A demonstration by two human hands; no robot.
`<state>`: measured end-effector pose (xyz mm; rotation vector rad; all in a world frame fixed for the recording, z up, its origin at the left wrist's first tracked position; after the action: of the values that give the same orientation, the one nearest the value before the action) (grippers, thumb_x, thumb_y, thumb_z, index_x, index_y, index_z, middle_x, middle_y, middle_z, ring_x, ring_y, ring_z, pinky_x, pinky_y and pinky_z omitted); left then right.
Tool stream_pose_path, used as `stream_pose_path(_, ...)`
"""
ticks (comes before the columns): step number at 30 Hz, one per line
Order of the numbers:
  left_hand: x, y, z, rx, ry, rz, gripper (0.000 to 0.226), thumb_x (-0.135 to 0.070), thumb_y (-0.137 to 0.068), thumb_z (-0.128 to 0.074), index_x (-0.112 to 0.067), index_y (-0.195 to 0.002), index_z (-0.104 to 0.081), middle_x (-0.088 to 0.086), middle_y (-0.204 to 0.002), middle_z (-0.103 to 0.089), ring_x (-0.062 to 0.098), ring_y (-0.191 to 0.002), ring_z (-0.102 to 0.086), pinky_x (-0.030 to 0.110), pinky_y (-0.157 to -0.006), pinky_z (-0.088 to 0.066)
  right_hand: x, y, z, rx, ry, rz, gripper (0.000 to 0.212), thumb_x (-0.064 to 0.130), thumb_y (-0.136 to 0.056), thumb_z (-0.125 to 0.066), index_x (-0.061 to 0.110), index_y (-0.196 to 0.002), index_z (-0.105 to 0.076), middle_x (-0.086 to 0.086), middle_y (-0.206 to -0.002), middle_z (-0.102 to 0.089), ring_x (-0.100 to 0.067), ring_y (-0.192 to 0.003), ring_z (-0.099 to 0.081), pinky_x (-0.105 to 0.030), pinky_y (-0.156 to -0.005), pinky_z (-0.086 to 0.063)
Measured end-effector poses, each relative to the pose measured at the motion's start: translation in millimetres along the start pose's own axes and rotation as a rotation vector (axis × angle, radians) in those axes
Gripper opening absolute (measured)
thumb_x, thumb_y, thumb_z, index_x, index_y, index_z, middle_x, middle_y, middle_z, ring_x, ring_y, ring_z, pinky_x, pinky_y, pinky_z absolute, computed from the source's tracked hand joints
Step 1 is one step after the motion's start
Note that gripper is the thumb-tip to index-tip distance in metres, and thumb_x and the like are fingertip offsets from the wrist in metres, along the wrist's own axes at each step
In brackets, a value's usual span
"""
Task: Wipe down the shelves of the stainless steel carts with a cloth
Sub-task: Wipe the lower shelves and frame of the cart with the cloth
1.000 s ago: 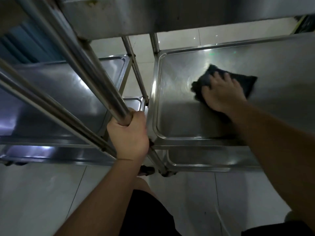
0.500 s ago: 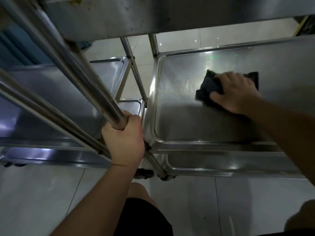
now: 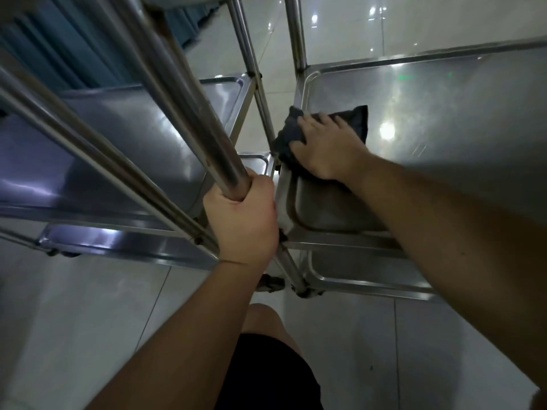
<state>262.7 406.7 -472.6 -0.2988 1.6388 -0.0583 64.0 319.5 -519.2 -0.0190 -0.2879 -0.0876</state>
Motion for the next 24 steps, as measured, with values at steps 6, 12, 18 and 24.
stream_pose_path(6, -1.5, 0.7, -0.8, 0.025, 0.029, 0.048, 0.034, -0.028, -0.066, -0.063, -0.002, -0.059, -0.043, 0.024, -0.055, -0.036, 0.027, -0.052, -0.04, 0.036, -0.053, -0.038, 52.5, 67.9, -14.5, 0.071, -0.046, 0.187, 0.068, 0.057, -0.1, -0.023, 0.033, -0.164, -0.022, 0.005, -0.174, -0.012, -0.022, -0.16, -0.006, -0.048, -0.128, -0.004)
stream_pose_path(12, -6.4, 3.7, 1.1, 0.041, -0.027, 0.015, 0.018, -0.019, -0.074, -0.064, -0.017, -0.058, -0.054, 0.013, -0.053, -0.048, 0.025, -0.05, -0.049, 0.033, -0.051, -0.045, 59.8, 113.7, -21.8, 0.158, -0.12, 0.215, 0.068, 0.055, -0.102, -0.02, 0.033, -0.166, -0.01, 0.014, -0.173, -0.002, -0.01, -0.159, 0.004, -0.039, -0.129, 0.003)
stream_pose_path(18, -11.8, 5.4, 0.7, 0.051, -0.092, 0.014, 0.032, -0.011, -0.08, -0.059, -0.025, -0.051, -0.058, 0.004, -0.047, -0.053, 0.019, -0.046, -0.054, 0.027, -0.051, -0.049, 47.0, 133.9, -16.7, 0.119, -0.086, 0.199, 0.074, 0.06, -0.097, -0.017, 0.032, -0.166, -0.01, 0.01, -0.173, -0.005, -0.011, -0.159, 0.001, -0.039, -0.129, 0.001)
stream_pose_path(24, -12.6, 13.0, 4.6, -0.044, -0.188, 0.025, 0.028, -0.018, -0.078, -0.059, 0.01, -0.077, -0.063, 0.001, -0.055, -0.063, 0.008, -0.049, -0.058, 0.018, -0.047, -0.045, 5.0, 164.1, -7.9, 0.137, -0.043, 0.16, 0.08, 0.07, -0.094, -0.006, 0.034, -0.166, -0.007, 0.015, -0.173, -0.001, -0.006, -0.158, 0.007, -0.035, -0.128, 0.005)
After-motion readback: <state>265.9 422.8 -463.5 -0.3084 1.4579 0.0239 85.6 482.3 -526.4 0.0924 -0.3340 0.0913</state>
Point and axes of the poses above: each hand's wrist, its own y-axis away from the middle knuckle, its own z-axis out of the back of the hand, x = y × z, the point moved 5 cm from there along -y, towards the middle knuckle
